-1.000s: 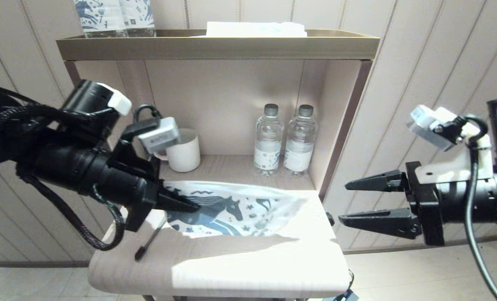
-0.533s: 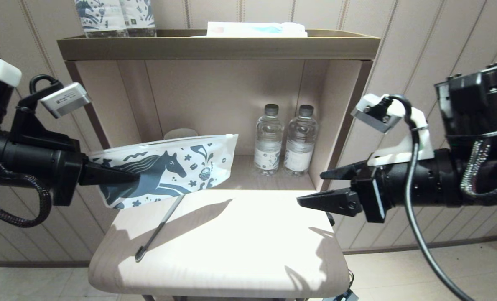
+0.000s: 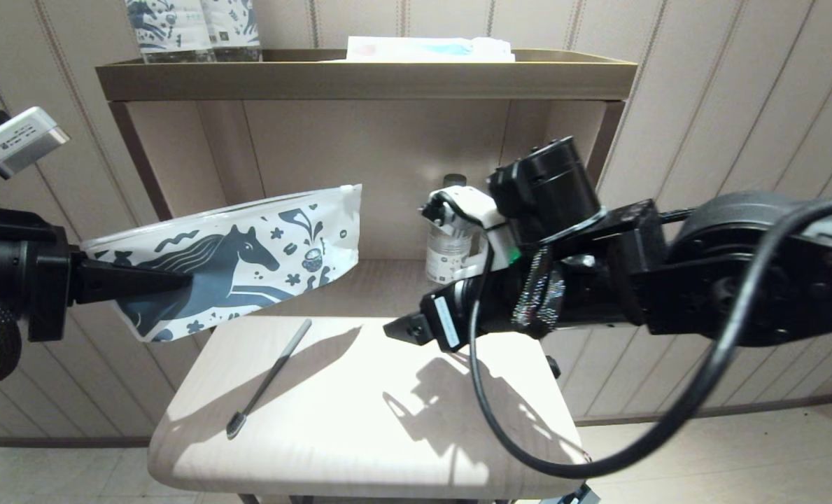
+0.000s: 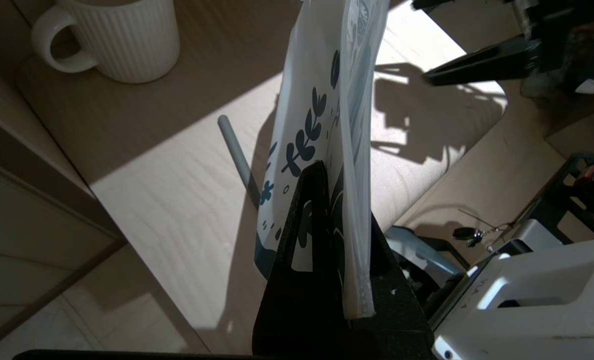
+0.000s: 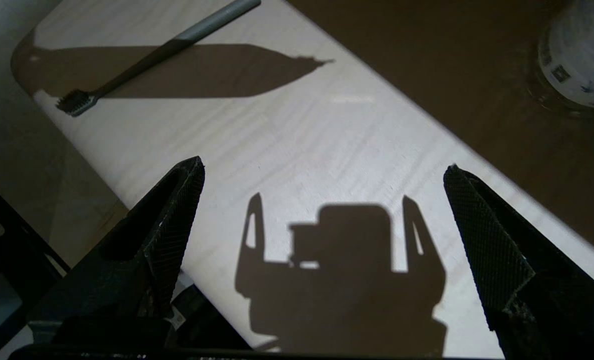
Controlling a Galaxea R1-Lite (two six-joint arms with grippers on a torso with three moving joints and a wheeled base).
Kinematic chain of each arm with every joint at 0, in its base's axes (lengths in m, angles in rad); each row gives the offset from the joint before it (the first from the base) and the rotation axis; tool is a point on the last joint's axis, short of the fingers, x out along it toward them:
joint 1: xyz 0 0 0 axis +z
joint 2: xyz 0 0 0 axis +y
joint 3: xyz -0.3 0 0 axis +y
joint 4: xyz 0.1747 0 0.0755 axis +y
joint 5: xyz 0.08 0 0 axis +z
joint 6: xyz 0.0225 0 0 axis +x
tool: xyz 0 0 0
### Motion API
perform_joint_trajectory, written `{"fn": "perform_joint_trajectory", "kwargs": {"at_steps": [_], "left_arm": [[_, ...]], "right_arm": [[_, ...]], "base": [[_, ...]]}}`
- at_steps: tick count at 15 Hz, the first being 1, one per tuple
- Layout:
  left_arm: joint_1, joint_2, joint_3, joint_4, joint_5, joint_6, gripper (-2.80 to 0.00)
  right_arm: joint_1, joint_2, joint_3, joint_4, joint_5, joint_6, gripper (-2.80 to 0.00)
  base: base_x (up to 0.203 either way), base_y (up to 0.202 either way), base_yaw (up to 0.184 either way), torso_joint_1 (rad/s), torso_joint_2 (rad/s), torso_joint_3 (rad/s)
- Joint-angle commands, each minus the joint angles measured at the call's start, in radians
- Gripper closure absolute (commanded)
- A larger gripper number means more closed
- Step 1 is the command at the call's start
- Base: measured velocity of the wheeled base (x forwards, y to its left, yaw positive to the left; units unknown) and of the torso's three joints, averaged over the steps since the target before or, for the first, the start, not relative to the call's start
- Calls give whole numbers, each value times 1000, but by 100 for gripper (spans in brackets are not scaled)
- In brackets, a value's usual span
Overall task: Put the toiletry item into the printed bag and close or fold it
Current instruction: Pick up a toothbrush
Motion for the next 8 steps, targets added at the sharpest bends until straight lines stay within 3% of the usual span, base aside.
{"fn": "perform_joint_trajectory", "kwargs": {"at_steps": [1, 8], "left_arm": [[0, -25, 16, 0, -4, 0, 0], [2, -83, 101, -31, -5, -21, 0]], "right_arm": [[35, 152, -90, 2, -16, 14, -280], [127, 418, -347, 1, -134, 111, -280]], "base": [[0, 0, 0, 0, 0, 0], [0, 0, 0, 0, 0, 0]]}}
